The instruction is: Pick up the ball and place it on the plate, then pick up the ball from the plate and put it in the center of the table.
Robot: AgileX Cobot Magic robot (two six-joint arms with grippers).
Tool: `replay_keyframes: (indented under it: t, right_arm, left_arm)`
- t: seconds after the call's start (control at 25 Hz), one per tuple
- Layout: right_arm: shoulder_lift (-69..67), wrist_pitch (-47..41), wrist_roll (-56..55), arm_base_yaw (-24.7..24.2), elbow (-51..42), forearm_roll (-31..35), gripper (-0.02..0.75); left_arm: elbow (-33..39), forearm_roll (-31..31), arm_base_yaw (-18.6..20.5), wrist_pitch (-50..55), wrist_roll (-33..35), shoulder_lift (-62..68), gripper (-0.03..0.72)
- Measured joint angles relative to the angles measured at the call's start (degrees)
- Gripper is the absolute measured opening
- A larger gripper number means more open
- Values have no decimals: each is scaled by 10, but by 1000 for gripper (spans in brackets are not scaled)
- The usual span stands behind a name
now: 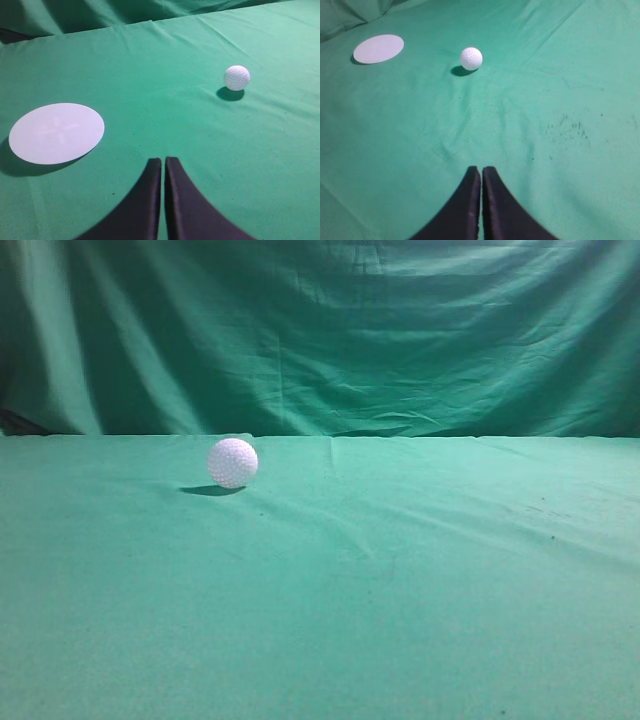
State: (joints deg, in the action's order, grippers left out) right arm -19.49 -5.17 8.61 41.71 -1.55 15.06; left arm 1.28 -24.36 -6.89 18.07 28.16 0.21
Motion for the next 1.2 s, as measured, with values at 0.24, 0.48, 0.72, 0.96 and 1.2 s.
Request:
replay_keyframes:
  t: [0.24,0.48,0.72,0.96,1.2]
  right_arm:
    - [0,-20,0,0,0,0,0]
    - [2,-37,0,0,0,0,0]
    - [27,-64,1,-51,0,0,0]
    - [106,-73,1,-175,0,0,0]
    - [178,-82,1,-284,0,0,0]
  left_arm:
    - [0,7,0,1,0,0,0]
    - [0,9,0,6,0,0,0]
    - [0,9,0,8,0,0,0]
    - [0,9,0,9,0,0,0]
    - [0,9,0,9,0,0,0]
